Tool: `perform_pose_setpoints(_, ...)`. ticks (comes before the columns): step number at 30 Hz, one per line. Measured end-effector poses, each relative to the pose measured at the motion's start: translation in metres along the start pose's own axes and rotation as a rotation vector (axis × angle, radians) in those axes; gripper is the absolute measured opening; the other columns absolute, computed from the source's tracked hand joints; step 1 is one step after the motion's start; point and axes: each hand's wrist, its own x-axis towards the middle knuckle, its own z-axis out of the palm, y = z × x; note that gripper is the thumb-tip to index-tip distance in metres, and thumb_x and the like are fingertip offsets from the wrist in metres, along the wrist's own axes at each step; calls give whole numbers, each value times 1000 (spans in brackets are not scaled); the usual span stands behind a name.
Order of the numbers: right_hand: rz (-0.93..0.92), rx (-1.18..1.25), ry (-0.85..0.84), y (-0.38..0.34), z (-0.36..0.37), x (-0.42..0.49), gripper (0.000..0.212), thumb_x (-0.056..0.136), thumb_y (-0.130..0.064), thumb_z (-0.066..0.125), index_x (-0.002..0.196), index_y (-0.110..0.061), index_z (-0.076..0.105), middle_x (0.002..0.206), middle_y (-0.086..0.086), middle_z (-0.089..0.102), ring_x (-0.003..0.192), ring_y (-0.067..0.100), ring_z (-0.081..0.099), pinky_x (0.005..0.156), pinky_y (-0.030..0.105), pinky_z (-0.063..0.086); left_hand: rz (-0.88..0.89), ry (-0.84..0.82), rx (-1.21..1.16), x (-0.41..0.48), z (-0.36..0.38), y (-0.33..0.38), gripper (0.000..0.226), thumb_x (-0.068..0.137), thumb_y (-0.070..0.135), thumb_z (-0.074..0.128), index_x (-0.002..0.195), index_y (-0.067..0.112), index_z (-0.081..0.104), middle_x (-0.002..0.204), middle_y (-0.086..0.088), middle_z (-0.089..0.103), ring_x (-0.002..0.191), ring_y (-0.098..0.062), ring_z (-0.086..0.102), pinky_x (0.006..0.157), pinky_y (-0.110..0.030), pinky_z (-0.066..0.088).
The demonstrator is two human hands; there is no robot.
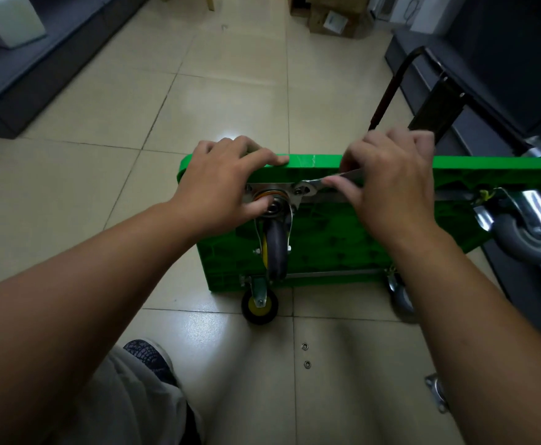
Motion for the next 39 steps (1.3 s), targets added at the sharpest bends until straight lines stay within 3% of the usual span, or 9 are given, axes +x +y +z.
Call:
perform_pose_setpoints(3,272,335,-12,11,8,-23,31,79,-53,76,84,-24,66,86,-11,63,91,13,52,88,30,28,-6,-5,-5,0,0,0,59,84,50,68,140,43,51,128,4,57,114,-20,53,100,-41,33)
perform_pose_setpoints(7,1104,1324,140,-25,43,-61,31,73,-50,83,84,-22,74,94,-1,74,93,8,68,93,41,55,-26,11,-14,2,-1,2,56,83,50,67,137,43,54,126,4,57,113,-21,54,98,-41,33)
perform_pose_setpoints(12,1361,1512,160,-64,83,-87,46,62,-55,85,88,-19,73,107,9,76,110,29,69,108,54,47,-19,16,-11,3,1,2,55,84,50,68,137,43,54,125,4,58,112,-21,53,96,-41,34)
perform_pose_setpoints(17,1291,1496,86,-75,103,-89,31,82,-36,79,97,-10,71,95,-1,73,83,-1,68,97,32,51,-15,21,-9,2,1,1,56,83,51,63,137,42,54,125,4,58,112,-21,54,97,-42,34)
perform_pose_setpoints(22,1260,1507,146,-79,117,-84,38,76,-42,80,95,-11,71,95,5,74,86,10,68,86,28,55,-13,26,-7,2,3,0,55,85,50,65,137,43,53,125,5,58,111,-19,54,96,-40,33)
perform_pose_setpoints(27,1114,1320,234,-74,121,-74,18,87,-32,78,84,-17,69,84,-1,69,77,6,63,69,16,49,-8,26,-11,2,3,0,56,81,54,58,136,42,54,124,5,58,112,-21,55,97,-41,34)
perform_pose_setpoints(32,769,947,192,-33,97,-64,22,80,-44,81,82,-28,66,85,-7,67,87,12,63,82,33,51,-16,26,-28,4,3,0,56,81,54,57,136,43,54,123,6,58,111,-20,54,96,-41,33)
perform_pose_setpoints(35,355,407,102,-4,57,-40,31,81,-53,74,88,-24,67,93,-6,64,96,21,53,84,28,24,-15,27,-32,4,3,0,54,84,50,65,136,42,54,124,5,57,111,-21,53,96,-41,33)
perform_pose_setpoints(39,62,69,10,-3,17,1,35,79,-53,75,87,-19,68,92,-2,64,96,24,48,87,36,24,-4,22,-16,3,2,1,55,85,48,68,138,42,54,124,4,58,112,-21,53,96,-42,34)
